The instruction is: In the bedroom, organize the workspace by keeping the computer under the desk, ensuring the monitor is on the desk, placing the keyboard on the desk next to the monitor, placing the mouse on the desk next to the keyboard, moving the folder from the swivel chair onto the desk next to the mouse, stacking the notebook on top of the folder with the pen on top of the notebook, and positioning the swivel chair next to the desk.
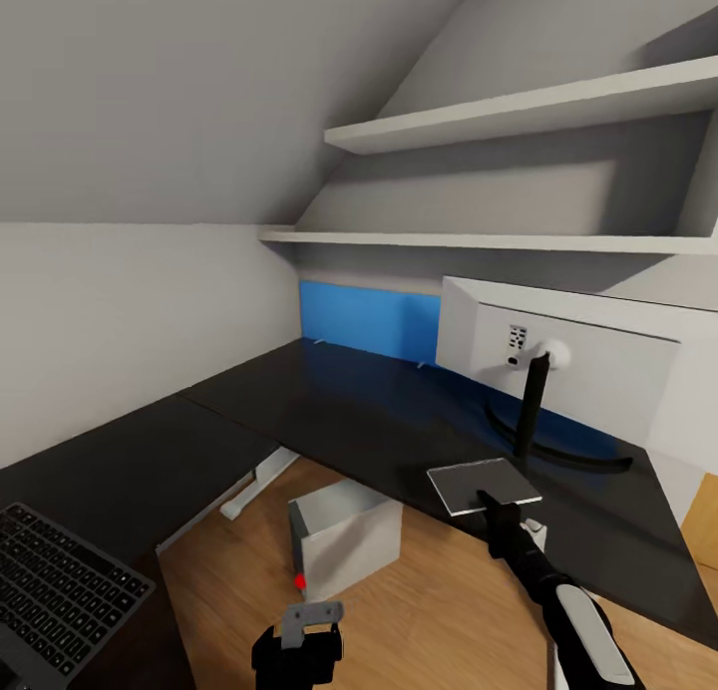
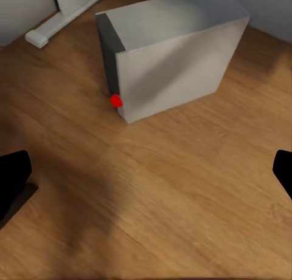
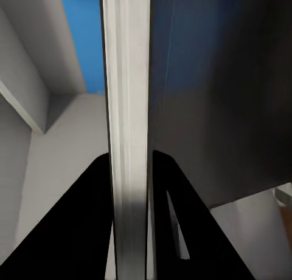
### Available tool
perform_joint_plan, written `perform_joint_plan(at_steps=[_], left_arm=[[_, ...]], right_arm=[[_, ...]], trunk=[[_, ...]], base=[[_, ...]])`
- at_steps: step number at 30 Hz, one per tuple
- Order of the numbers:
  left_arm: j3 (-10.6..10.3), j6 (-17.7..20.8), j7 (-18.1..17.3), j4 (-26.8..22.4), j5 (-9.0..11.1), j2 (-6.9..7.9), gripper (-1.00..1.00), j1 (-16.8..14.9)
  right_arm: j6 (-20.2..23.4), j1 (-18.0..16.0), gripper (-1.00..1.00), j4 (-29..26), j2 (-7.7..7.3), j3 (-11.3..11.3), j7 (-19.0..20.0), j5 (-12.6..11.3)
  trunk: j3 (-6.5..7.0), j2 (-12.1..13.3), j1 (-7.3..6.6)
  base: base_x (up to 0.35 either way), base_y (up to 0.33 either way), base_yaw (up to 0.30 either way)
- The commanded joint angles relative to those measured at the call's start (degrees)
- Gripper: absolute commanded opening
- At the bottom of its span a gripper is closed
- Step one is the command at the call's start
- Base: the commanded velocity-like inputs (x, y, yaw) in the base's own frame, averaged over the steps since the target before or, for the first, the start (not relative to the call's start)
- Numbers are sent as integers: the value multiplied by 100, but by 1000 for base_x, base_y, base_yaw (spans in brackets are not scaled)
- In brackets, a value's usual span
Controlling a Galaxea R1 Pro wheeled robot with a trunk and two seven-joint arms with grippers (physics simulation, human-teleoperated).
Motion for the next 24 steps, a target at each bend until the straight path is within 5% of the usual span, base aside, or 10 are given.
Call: perform_joint_plan(at_steps=[1, 11, 17, 24], left_arm=[[-3, 14, 36, 23, 35, -2, 100, -3], [56, -157, 51, 892, 16, 35, 100, -3], [12, -1296, 31, 1936, 18, 167, 100, -3], [-4, -1542, 24, 2711, 6, 156, 100, -3]], right_arm=[[37, 0, -100, 0, 8, -10, -4, -33], [62, -2, -100, -5, 42, 108, -388, -19], [48, -2, -100, -23, 42, 441, -407, -11], [46, -2, -100, -41, 39, 664, -408, -6]], trunk=[[15, 39, -23], [59, 79, -45], [77, 79, -45], [100, 79, -45]], base=[[0, 0, 206], [0, 0, 240], [12, -38, 248], [113, -270, 248]])
